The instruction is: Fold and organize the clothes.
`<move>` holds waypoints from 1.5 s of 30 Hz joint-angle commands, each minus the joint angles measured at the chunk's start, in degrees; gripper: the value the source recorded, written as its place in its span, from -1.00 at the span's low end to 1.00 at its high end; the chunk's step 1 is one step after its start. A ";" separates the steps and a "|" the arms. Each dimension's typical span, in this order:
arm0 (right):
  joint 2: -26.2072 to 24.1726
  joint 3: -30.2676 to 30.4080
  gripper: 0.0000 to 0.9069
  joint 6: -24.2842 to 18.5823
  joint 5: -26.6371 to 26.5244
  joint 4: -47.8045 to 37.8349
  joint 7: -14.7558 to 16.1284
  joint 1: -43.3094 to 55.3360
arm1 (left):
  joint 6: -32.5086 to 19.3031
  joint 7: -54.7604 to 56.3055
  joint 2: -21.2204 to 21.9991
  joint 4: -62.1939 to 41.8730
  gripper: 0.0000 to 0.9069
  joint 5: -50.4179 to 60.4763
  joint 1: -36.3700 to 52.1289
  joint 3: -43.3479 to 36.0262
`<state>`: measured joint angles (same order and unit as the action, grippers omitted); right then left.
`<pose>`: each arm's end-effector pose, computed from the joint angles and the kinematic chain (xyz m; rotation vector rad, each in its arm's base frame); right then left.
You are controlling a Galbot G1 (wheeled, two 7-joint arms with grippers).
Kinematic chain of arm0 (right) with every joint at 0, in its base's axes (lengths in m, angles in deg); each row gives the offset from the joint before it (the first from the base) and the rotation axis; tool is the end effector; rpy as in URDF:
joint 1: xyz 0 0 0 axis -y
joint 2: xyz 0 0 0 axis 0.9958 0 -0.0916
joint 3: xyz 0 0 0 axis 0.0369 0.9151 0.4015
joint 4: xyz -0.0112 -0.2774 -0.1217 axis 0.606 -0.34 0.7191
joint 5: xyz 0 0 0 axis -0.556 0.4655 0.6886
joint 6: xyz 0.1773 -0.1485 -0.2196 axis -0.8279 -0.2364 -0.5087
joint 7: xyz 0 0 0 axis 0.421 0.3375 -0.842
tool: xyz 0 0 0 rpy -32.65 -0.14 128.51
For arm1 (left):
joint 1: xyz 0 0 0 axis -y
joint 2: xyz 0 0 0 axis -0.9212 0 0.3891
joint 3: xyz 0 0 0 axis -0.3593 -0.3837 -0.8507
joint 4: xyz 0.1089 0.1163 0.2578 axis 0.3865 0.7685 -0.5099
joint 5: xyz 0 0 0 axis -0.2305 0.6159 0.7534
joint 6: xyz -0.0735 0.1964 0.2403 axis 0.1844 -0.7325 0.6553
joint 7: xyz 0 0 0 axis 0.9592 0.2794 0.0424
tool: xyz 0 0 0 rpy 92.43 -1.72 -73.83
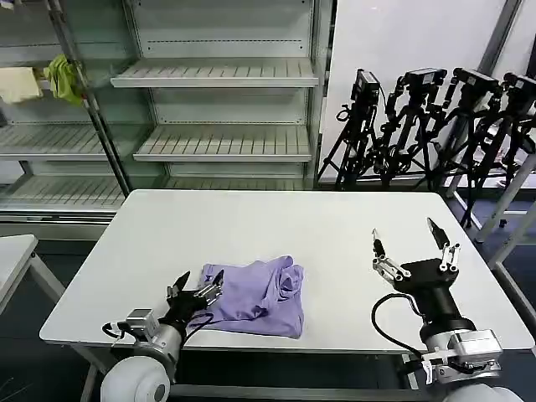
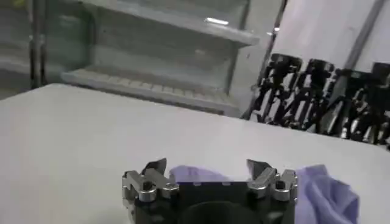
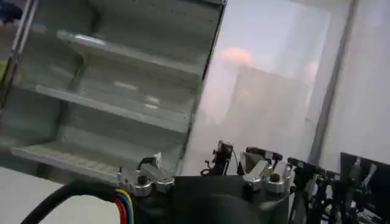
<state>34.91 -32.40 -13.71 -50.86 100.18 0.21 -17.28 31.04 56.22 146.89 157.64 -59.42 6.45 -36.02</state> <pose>0.1481 -0.0179 -0.0941 -0.0343 2.9903 -0.4244 0.2238 0.0150 -0.2143 -0.1894 -2.7959 0.3065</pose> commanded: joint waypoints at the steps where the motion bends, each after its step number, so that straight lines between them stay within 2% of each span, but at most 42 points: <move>1: -0.32 0.21 1.00 -0.13 -0.56 2.81 0.03 0.82 | 0.08 0.34 0.98 -3.82 1.00 -0.84 -1.21 2.78; 16: 0.20 0.81 1.00 -0.26 -0.55 2.81 0.07 0.63 | -0.73 -0.52 1.75 -9.44 1.00 -0.58 -0.05 1.90; 31: 0.15 0.74 1.00 -0.55 -0.69 2.81 0.11 1.01 | 0.35 -0.48 3.03 -4.82 1.00 0.17 -2.24 -0.81; 32: 0.14 0.68 1.00 -0.56 -0.73 2.81 0.09 0.99 | 0.35 -0.54 3.15 -4.70 0.96 0.25 -2.33 -0.94; 33: 0.13 0.64 1.00 -0.54 -0.75 2.81 0.08 0.98 | 0.42 -0.57 3.22 -4.39 0.69 0.45 -2.43 -1.07; 34: 0.14 0.57 1.00 -0.55 -0.77 2.81 0.06 0.89 | 0.49 -0.63 3.34 -4.08 0.69 0.52 -2.54 -1.18; 35: 0.13 0.55 1.00 -0.56 -0.78 2.81 0.05 0.84 | 0.49 -0.66 3.39 -4.04 -0.04 0.64 -2.57 -1.19; 36: 0.14 0.52 1.00 -0.56 -0.80 2.81 0.03 0.76 | 0.49 -0.69 3.43 -3.93 -0.58 0.72 -2.57 -1.20; 37: 0.16 0.52 1.00 -0.58 -0.79 2.81 0.00 0.66 | 0.49 -0.72 3.42 -3.84 -0.87 0.74 -2.59 -1.19; 39: 0.20 0.55 1.00 -0.60 -0.78 2.81 -0.01 0.56 | 0.46 -0.78 3.41 -3.76 -0.98 0.78 -2.56 -1.10; 45: 0.60 0.82 1.00 -0.57 -0.67 2.81 0.02 0.56 | 0.35 -0.91 3.15 -3.63 -0.98 0.48 -2.03 -0.67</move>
<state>35.41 -31.58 -14.28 -51.57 100.19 0.23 -16.75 31.55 55.40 150.03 153.25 -58.93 4.39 -36.63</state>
